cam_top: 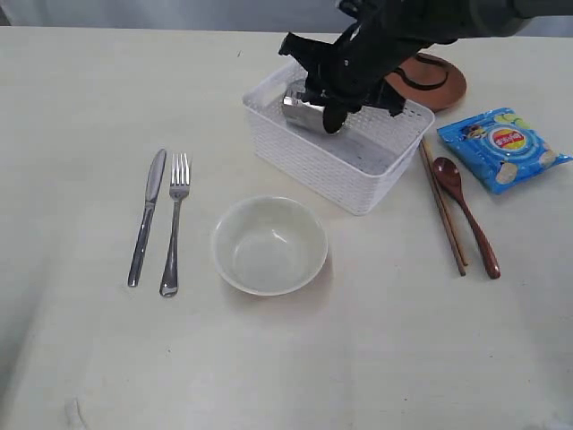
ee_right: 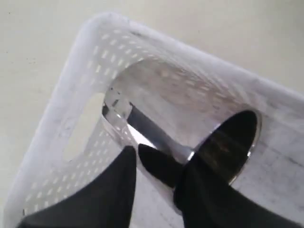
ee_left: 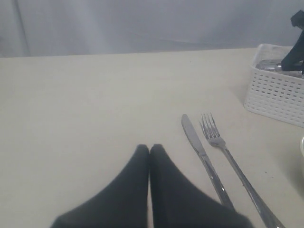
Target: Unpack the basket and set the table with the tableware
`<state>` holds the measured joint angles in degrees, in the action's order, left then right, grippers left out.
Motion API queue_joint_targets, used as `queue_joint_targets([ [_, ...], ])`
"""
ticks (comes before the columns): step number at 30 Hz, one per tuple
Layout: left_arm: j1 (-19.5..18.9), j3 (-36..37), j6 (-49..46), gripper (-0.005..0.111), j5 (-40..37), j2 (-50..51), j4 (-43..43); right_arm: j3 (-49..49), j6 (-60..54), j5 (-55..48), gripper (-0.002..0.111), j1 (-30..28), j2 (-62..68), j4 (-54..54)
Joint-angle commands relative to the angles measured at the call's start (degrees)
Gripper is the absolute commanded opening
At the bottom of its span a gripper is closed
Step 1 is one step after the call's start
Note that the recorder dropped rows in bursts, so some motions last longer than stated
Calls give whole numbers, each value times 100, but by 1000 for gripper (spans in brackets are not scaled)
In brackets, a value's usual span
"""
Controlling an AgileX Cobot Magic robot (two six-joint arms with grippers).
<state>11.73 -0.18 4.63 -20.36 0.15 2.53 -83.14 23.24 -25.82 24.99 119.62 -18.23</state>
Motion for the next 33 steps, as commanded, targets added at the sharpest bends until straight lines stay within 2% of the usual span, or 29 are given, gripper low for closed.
queue_joint_targets([
  [1, 29, 18, 24, 0, 61, -15, 47, -35, -318, 363, 5, 101, -16, 33],
  [2, 29, 18, 24, 0, 61, -15, 47, -35, -353, 394, 0, 115, -16, 33],
  [8, 29, 18, 24, 0, 61, -15, 47, -35, -515, 294, 0, 128, -246, 69],
  [15, 29, 18, 24, 0, 61, -15, 47, -57, -1192, 9, 0, 128, -1233, 188],
  [19, 29, 18, 24, 0, 61, -15, 47, -385, -1629, -583, 0, 175, -1611, 188],
  [21, 29, 18, 24, 0, 61, -15, 47, -832, -1805, -1264, 0, 230, -1605, 178],
  [27, 29, 18, 24, 0, 61, -15, 47, -1873, -2177, -2648, 0, 882, -1348, 178],
  [33, 29, 18, 24, 0, 61, -15, 47, -2908, -1923, -2946, 0, 1823, -996, 911],
])
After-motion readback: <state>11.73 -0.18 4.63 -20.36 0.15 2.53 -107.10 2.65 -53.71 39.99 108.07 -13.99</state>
